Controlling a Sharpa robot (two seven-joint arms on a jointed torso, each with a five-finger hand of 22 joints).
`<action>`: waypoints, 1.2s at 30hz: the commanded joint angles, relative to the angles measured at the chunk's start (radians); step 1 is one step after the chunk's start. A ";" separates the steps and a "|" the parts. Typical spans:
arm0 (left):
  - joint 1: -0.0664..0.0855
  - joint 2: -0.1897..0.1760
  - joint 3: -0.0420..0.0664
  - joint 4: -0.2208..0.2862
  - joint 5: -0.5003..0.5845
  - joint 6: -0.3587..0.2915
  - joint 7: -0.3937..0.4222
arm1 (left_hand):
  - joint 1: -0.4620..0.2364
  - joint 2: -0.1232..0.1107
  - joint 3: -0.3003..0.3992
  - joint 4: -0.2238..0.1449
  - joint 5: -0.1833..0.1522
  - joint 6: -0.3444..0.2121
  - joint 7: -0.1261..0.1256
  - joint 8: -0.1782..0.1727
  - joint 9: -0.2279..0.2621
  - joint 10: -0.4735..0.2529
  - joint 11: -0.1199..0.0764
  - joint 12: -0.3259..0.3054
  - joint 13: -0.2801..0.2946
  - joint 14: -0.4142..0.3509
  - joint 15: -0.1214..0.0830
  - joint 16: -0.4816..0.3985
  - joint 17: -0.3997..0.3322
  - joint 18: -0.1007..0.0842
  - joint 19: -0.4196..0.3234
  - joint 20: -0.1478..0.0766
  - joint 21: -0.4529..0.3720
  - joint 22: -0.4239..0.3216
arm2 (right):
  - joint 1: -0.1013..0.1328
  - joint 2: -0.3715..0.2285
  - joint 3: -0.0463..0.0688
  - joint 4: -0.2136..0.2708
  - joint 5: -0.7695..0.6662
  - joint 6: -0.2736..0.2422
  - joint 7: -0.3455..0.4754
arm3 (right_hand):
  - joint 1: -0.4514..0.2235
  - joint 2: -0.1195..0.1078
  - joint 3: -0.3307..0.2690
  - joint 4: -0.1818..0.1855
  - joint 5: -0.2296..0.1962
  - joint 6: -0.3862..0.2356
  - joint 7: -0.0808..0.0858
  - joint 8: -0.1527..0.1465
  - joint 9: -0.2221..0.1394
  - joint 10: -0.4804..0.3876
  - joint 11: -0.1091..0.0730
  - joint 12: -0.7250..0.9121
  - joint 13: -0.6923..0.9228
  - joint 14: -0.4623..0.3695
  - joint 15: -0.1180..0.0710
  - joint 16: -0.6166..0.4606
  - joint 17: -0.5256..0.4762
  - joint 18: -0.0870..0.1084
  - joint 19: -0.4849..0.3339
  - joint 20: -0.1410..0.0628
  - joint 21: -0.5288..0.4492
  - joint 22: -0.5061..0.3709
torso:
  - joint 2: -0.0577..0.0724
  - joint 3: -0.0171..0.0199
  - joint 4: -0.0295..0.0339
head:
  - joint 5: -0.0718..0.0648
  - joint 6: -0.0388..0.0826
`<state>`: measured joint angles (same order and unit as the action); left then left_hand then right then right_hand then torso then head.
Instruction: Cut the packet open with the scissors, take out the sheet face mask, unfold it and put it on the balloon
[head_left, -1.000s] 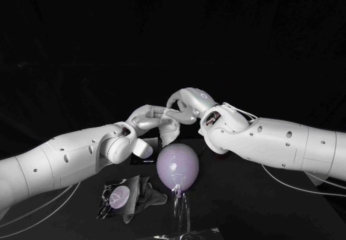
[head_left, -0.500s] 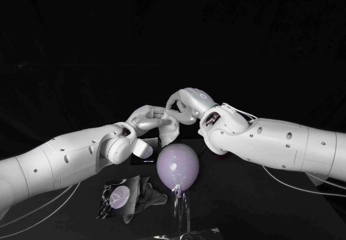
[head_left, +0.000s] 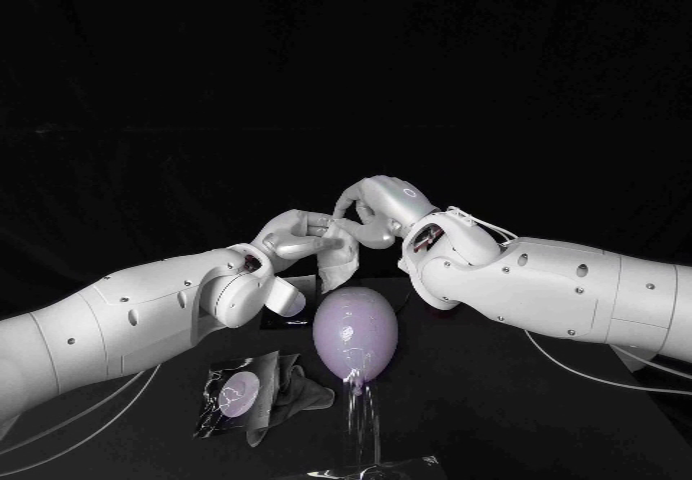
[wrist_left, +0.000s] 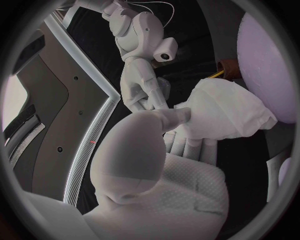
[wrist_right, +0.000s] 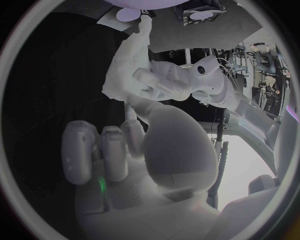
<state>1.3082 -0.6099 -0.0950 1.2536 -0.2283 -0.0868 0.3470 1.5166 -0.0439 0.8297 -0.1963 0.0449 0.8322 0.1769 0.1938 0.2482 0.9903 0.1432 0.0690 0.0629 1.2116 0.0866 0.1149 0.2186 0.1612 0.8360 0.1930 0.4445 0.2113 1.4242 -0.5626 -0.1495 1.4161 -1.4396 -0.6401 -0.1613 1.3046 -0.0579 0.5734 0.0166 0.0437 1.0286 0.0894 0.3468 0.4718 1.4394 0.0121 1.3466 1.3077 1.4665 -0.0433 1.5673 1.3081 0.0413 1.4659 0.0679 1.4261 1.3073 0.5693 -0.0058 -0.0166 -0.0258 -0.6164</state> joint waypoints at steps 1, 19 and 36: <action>0.002 0.001 0.002 0.003 -0.005 0.008 0.017 | -0.007 -0.001 0.000 -0.008 0.003 0.009 0.000 0.001 -0.002 0.006 0.001 -0.007 -0.001 0.009 0.001 -0.004 0.000 0.013 -0.006 0.001 0.007 0.002 | -0.001 -0.004 0.000 -0.004 0.059 -0.015 0.023 | -0.023 -0.004 0.002 0.009 0.005 -0.010 -0.001 0.006 0.003 -0.001 0.000 -0.009 0.082 0.104 -0.005 0.003 0.263 -0.009 0.039 -0.008 -0.002 0.221 | 0.000 -0.0001 0.0000 | -0.001 0.001; 0.002 -0.001 0.002 0.003 -0.011 0.013 0.011 | -0.006 -0.002 0.002 -0.015 0.003 0.010 -0.001 0.000 -0.003 0.005 0.000 -0.008 -0.002 0.013 -0.001 -0.003 0.001 0.013 -0.007 0.000 0.012 0.005 | 0.000 -0.018 0.000 -0.011 0.145 -0.042 0.073 | -0.037 -0.001 0.010 0.021 0.005 -0.038 0.005 0.007 0.004 -0.045 0.005 -0.085 0.028 0.104 -0.003 0.003 0.263 -0.007 0.034 -0.007 -0.011 0.218 | 0.000 -0.0005 0.0005 | 0.000 0.003; 0.002 -0.001 0.002 0.004 -0.019 0.020 0.008 | -0.006 -0.003 0.003 -0.020 0.003 0.010 -0.003 -0.001 -0.004 0.004 -0.001 -0.008 -0.002 0.017 -0.003 -0.002 0.002 0.014 -0.009 0.001 0.016 0.007 | 0.000 -0.015 0.000 -0.029 0.183 -0.051 0.094 | -0.048 -0.009 0.006 0.029 0.005 -0.053 0.011 0.007 0.004 -0.067 0.010 -0.120 0.004 0.104 0.001 0.003 0.263 -0.006 0.031 -0.004 -0.017 0.217 | 0.000 -0.0006 0.0007 | -0.001 0.004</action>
<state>1.3090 -0.6122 -0.0946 1.2549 -0.2417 -0.0836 0.3471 1.5140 -0.0465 0.8320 -0.2099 0.0422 0.8358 0.1733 0.1933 0.2454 0.9903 0.1432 0.0658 0.0623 1.2241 0.0844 0.1148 0.2196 0.1609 0.8361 0.1931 0.4532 0.2171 1.4239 -0.5781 -0.1497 1.3877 -1.2683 -0.6770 -0.0823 1.2675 -0.0654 0.5782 0.0391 0.0437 0.9820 0.0999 0.3523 0.4758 1.3772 0.0215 1.2303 1.3073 1.4662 -0.0429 1.5673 1.3081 0.0377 1.4653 0.0682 1.4131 1.3075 0.5696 -0.0063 -0.0158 -0.0266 -0.6123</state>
